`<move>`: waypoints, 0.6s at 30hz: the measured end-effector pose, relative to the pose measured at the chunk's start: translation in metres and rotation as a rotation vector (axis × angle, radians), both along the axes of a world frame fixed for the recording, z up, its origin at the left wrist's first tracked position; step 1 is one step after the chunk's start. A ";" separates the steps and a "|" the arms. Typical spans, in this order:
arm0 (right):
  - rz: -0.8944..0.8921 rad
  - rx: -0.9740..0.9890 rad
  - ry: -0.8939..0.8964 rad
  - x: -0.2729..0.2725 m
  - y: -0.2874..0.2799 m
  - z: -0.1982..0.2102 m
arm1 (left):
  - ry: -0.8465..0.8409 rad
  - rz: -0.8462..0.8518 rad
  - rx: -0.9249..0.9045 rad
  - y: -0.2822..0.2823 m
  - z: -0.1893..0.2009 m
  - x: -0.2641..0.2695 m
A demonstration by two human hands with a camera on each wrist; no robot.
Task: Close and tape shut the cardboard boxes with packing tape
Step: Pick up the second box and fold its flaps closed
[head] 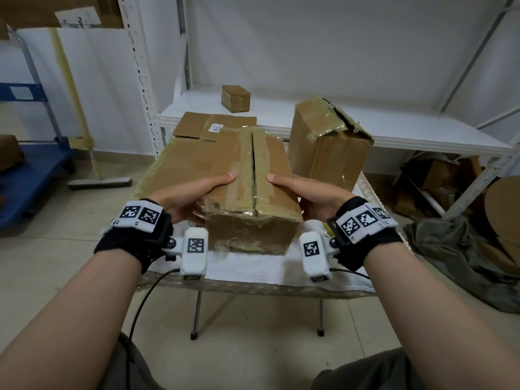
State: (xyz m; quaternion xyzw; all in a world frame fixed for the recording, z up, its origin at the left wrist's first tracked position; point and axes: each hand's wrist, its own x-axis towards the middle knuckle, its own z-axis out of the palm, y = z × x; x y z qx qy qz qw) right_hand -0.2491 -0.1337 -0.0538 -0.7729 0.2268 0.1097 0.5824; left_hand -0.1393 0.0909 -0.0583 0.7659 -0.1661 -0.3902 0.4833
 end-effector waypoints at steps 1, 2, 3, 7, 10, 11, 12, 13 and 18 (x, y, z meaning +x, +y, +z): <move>0.012 -0.001 -0.016 -0.002 -0.003 0.004 | -0.005 -0.003 -0.044 -0.001 0.004 -0.002; 0.023 -0.008 -0.025 -0.002 -0.007 0.007 | -0.007 0.000 -0.083 -0.001 0.007 -0.004; 0.032 -0.009 -0.037 -0.004 -0.008 0.011 | -0.004 0.010 -0.114 -0.002 0.010 -0.006; 0.050 -0.032 -0.001 -0.010 -0.016 0.014 | 0.016 0.007 -0.116 -0.003 0.012 -0.014; 0.054 -0.039 0.066 -0.017 -0.020 0.009 | 0.009 -0.034 -0.024 -0.006 0.005 -0.019; 0.057 -0.042 0.085 -0.020 -0.020 0.008 | -0.002 -0.046 0.009 -0.008 0.002 -0.018; 0.053 -0.051 0.099 -0.022 -0.020 0.006 | -0.015 -0.069 0.039 -0.009 0.001 -0.020; 0.044 -0.056 0.105 -0.024 -0.019 0.005 | -0.031 -0.093 0.058 -0.011 0.000 -0.021; 0.015 -0.062 0.113 -0.027 -0.017 0.000 | -0.348 -0.125 -0.148 -0.021 0.006 -0.023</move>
